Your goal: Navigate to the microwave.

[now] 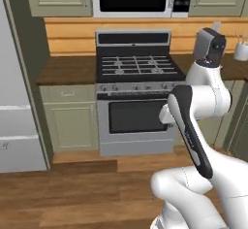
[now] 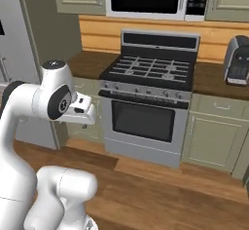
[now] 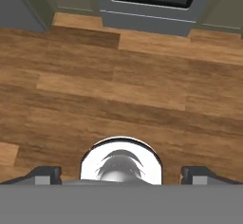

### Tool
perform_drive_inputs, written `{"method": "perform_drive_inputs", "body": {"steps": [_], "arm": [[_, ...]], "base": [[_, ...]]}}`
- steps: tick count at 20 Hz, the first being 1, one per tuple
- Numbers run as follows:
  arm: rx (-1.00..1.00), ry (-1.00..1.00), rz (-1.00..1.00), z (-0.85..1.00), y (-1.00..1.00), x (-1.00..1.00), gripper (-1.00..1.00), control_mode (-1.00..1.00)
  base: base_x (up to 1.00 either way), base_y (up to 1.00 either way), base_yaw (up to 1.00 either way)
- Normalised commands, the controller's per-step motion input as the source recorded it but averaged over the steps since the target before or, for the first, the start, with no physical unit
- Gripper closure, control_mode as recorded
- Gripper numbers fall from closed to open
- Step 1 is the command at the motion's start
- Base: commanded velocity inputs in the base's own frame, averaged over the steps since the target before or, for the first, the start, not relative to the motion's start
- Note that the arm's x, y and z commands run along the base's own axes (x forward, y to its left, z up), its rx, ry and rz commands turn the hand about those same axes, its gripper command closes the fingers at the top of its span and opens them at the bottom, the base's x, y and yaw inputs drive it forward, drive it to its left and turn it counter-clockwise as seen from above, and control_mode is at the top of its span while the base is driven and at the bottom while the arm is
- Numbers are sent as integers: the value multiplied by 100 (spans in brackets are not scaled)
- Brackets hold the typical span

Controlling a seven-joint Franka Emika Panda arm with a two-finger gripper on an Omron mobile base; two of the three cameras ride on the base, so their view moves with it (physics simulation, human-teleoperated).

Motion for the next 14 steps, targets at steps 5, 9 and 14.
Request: {"method": "perform_drive_inputs", "body": {"steps": [5, 9, 14], "arm": [[0, 0, 0, 0, 0, 0, -100, 100], [0, 0, 0, 0, 0, 0, -100, 100], [0, 0, 0, 0, 0, 0, -100, 100]], "base": [[96, -32, 0], [98, -19, -2], [79, -20, -8]]}}
